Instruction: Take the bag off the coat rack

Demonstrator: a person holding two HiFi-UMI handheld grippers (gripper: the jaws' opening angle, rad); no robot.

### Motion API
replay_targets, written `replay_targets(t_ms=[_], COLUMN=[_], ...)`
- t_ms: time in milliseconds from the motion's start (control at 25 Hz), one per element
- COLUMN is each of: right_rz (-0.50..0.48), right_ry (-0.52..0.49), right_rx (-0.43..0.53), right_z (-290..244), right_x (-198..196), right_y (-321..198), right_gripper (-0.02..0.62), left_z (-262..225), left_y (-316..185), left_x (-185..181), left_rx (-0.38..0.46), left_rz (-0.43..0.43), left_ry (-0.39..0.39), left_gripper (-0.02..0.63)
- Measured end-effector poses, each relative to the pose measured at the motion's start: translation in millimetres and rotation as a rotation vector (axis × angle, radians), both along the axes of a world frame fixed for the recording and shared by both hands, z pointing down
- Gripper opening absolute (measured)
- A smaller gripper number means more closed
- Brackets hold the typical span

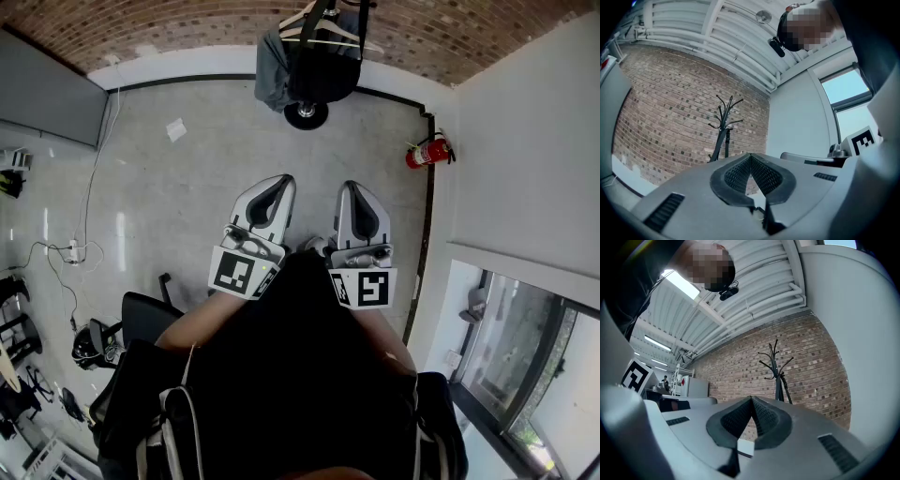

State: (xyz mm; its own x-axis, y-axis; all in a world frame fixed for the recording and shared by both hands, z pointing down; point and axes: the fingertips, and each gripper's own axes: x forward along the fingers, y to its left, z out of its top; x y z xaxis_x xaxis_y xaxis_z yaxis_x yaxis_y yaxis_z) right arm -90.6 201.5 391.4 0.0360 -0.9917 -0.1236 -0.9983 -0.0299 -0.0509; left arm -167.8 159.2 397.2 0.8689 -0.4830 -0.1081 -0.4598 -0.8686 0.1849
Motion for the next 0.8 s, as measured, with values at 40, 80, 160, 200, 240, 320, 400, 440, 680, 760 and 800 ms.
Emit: replay_targets(t_ms=[40,80,160,200,240,320,400,440,680,760,800], right_rz=[0.002,0.004,0.007,0.008,0.007,0.002,-0.010,-0.013,0.010,0.013,0.014], right_ry=[0.000,0.001,0.001,0.001,0.001,-0.005,-0.022,-0.031,-0.049,-0.054,-0.057], right_rx=[-0.002,-0.003,-0.003,-0.002,-0.001,0.007,0.013,0.011,-0.024,-0.031,-0.034], right_z=[0,1,1,0,0,0,0,2,12,16,18], right_x=[0,0,0,-1,-1,-1,-1,-1,14,19,22], right_y=[0,0,0,-1,-1,-1,0,1,6,10,12], right_gripper=[0.018,0.018,0.018,0.018,0.018,0.018,0.018,0.018,0.018,0.018,0.018], left_z=[-2,-4,-3,-3,-4,-3,-4,-3,6,9,12], left_y=[-1,-3,-4,-4,-5,-4,-4,-4,-5,-4,-3], left_x=[-1,-2,-3,-3,-3,-2,-2,-2,3,7,9], left_rx=[0.001,0.002,0.000,-0.001,0.000,0.003,0.003,0.001,-0.019,-0.025,-0.029], left_rz=[-0.007,-0.013,-0.016,-0.017,-0.018,-0.014,-0.014,-0.013,-0.030,-0.038,-0.038], left_ry=[0.007,0.012,0.015,0.016,0.017,0.016,0.018,0.018,0.009,0.005,0.002], left_gripper=[0.018,0.018,0.018,0.018,0.018,0.018,0.018,0.018,0.018,0.018,0.018])
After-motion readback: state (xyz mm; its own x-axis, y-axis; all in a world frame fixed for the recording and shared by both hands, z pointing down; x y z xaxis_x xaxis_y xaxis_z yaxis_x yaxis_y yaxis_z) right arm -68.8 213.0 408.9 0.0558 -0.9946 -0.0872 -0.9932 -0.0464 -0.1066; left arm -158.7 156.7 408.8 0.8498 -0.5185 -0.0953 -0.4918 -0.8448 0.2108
